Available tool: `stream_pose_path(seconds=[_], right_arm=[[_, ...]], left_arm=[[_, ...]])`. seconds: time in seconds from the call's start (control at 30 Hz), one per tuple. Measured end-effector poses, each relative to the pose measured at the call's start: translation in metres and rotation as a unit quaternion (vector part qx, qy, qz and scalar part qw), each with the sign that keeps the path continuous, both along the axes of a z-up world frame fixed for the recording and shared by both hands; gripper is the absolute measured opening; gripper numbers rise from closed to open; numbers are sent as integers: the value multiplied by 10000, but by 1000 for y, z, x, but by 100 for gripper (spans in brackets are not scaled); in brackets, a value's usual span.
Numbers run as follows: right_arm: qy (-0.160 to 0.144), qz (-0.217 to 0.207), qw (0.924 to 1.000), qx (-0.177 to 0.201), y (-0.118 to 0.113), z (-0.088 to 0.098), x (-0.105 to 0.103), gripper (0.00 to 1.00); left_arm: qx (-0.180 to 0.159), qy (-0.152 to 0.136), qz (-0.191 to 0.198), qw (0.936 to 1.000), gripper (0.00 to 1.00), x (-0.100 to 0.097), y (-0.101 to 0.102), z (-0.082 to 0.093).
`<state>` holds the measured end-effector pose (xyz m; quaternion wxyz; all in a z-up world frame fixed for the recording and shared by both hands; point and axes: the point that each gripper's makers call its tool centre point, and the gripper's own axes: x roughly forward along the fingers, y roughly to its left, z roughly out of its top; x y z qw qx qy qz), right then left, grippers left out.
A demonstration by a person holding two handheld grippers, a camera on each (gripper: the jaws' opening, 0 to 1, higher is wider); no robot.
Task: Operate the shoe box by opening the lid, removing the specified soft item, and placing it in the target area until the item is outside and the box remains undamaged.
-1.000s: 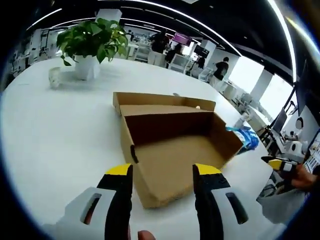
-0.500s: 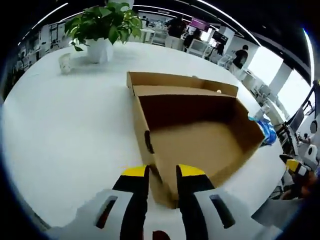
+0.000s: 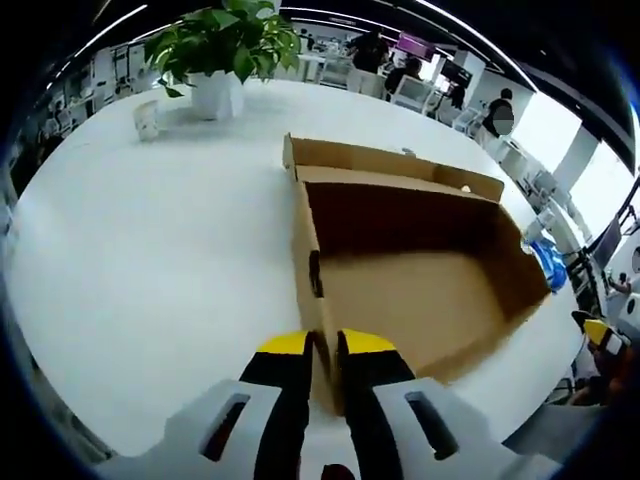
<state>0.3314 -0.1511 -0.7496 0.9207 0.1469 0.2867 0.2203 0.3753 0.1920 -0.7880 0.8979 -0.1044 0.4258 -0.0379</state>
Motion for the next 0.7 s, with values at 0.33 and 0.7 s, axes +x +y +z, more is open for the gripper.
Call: stream_pose_path(seconds=[0.33,0.7], right_arm=[[71,49,9999,51,4,-2,1,40],[-78,182,9997,115,23,16,40,40]], left_arm=[[102,-75,128,9998,4,-9,6,1],[141,-90,38,9999,4,-13,5,0]])
